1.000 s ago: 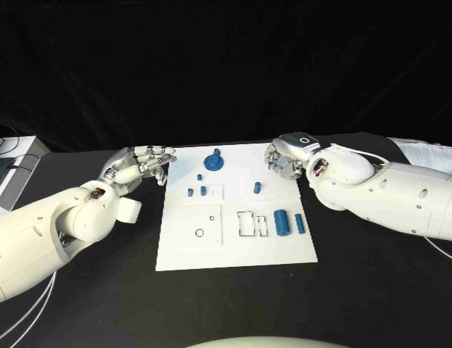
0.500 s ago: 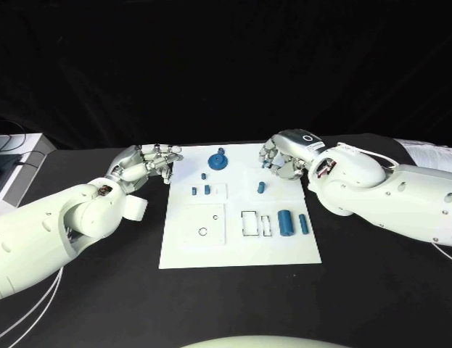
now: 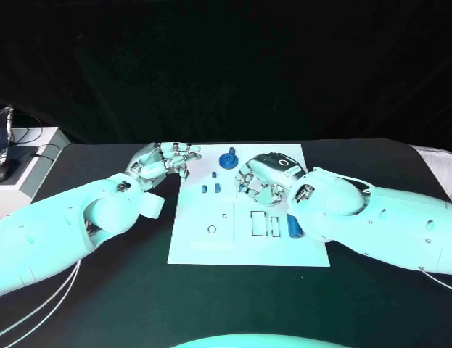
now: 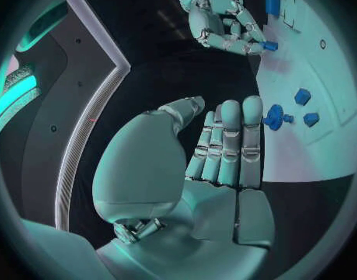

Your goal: Assemble the parts on the task board

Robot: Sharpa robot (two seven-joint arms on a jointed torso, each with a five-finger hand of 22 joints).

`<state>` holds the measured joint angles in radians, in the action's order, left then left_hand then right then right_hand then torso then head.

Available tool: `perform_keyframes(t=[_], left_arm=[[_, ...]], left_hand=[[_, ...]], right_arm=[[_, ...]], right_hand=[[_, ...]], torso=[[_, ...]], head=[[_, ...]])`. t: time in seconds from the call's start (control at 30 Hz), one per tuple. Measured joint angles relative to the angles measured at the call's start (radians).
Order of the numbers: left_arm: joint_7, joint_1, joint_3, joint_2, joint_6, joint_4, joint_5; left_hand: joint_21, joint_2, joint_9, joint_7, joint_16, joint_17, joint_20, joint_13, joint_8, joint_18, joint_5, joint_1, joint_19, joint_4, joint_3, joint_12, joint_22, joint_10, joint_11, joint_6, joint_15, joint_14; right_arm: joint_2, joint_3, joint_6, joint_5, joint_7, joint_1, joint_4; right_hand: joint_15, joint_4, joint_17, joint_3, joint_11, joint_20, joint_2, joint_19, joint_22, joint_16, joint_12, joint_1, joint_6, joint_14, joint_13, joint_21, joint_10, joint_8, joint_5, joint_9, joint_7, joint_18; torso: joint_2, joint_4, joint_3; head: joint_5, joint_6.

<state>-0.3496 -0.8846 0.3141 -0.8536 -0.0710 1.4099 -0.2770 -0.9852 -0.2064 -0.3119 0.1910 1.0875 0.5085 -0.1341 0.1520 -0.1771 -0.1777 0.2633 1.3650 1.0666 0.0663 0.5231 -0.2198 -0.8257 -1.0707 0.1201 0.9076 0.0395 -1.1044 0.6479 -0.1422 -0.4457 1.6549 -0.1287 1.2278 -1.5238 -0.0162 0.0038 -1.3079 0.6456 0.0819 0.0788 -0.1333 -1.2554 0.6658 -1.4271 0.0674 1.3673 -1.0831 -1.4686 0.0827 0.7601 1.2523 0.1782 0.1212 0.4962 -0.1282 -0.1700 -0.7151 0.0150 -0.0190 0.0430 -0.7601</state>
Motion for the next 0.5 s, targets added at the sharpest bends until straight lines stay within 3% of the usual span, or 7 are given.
perform_keyframes(t=[0.3,0.5], left_arm=[[0.000,0.003,0.001,0.008,-0.007,-0.001,0.002],[0.001,0.003,0.001,0.010,-0.008,-0.001,0.001]], left_hand=[[-0.014,0.000,0.000,0.000,0.000,0.001,-0.004,0.000,0.000,0.000,0.000,0.000,0.004,0.000,0.000,0.000,-0.020,0.000,0.000,0.000,0.000,0.000],[-0.014,0.000,0.001,0.000,0.000,0.001,-0.004,0.000,0.000,0.000,0.000,0.000,0.004,0.000,0.000,0.000,-0.021,0.000,0.000,0.000,0.000,0.000]], right_arm=[[-0.049,-0.010,-0.002,0.027,0.007,-0.048,0.014],[-0.062,-0.012,-0.002,0.035,0.010,-0.063,0.017]], right_hand=[[0.000,0.000,0.000,0.000,0.000,0.000,0.000,0.000,-0.003,0.000,0.000,0.000,0.001,0.000,0.000,0.000,0.000,0.000,0.001,0.003,-0.001,0.000],[0.000,0.003,0.000,0.003,0.000,0.000,0.000,0.000,-0.003,0.000,0.000,0.000,0.001,0.000,0.000,0.000,0.000,0.000,0.005,0.003,-0.001,0.000]], torso=[[0.002,0.0041,0.0001],[0.002,0.0036,-0.0008]], head=[[0.015,-0.015],[0.029,-0.025]])
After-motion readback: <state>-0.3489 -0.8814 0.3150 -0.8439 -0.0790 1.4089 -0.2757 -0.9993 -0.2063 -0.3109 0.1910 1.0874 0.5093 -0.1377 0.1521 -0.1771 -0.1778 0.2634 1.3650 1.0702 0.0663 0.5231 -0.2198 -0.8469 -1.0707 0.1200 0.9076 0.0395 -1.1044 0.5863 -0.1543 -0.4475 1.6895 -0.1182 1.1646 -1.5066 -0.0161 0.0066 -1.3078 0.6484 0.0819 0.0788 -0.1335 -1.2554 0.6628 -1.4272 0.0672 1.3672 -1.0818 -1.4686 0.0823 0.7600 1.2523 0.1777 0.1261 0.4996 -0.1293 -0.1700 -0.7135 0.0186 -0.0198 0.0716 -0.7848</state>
